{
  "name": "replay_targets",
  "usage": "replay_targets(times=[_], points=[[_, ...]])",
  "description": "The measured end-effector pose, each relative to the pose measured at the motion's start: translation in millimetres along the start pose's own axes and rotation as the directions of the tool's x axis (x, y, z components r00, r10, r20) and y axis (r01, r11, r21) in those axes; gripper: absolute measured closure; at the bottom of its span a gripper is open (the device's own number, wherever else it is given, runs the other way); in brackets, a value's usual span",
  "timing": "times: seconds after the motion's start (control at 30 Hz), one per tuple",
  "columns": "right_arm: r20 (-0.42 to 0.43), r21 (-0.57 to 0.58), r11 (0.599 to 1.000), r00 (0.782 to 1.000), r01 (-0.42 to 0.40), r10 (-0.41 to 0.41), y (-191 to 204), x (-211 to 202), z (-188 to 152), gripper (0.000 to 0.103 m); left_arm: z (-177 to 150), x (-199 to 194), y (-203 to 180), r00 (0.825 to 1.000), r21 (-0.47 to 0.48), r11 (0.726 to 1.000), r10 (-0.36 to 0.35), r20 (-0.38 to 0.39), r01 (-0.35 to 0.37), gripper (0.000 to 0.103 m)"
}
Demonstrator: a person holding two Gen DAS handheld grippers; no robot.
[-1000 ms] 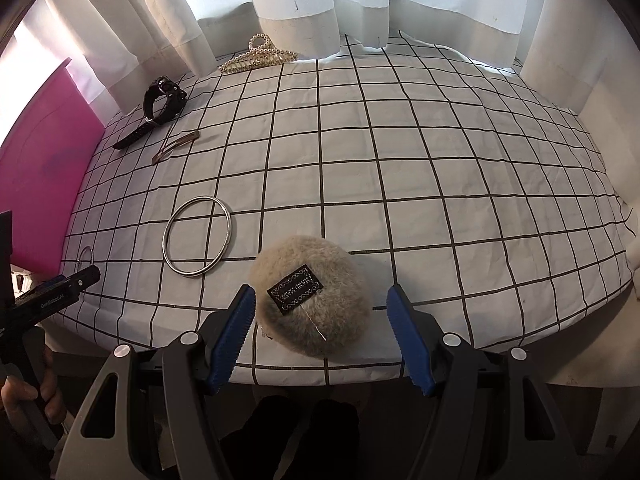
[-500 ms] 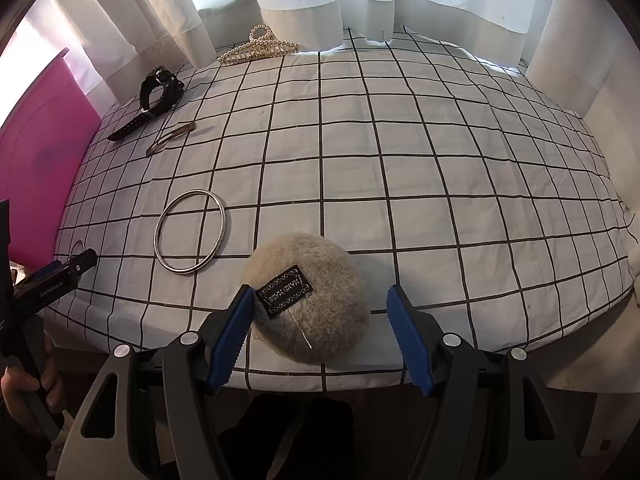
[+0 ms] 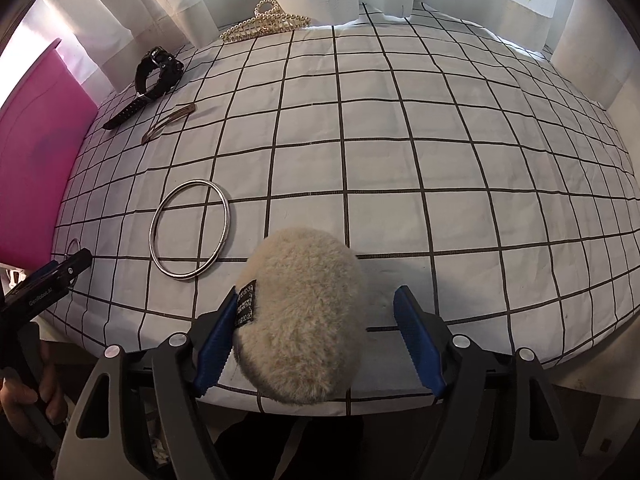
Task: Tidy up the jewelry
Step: 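Grasp the pom-pom with the right tool while the left tool grasps the bangle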
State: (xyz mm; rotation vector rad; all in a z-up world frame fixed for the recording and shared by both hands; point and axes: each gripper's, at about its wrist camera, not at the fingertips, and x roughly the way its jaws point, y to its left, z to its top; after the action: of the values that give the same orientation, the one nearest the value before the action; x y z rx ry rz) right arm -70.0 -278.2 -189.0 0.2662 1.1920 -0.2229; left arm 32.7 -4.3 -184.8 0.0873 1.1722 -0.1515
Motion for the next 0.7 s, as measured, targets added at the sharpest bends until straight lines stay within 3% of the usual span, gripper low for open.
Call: replay_targets(times=[0.7], points=[[0.014,-0.056,0.997,0.999,0.048,-0.048,7.1,2.9,-2.6,0.031,-2.2,-2.0,-0.4,1.000,0.015,1.000,-0.003,0.004,0.003,0.006]])
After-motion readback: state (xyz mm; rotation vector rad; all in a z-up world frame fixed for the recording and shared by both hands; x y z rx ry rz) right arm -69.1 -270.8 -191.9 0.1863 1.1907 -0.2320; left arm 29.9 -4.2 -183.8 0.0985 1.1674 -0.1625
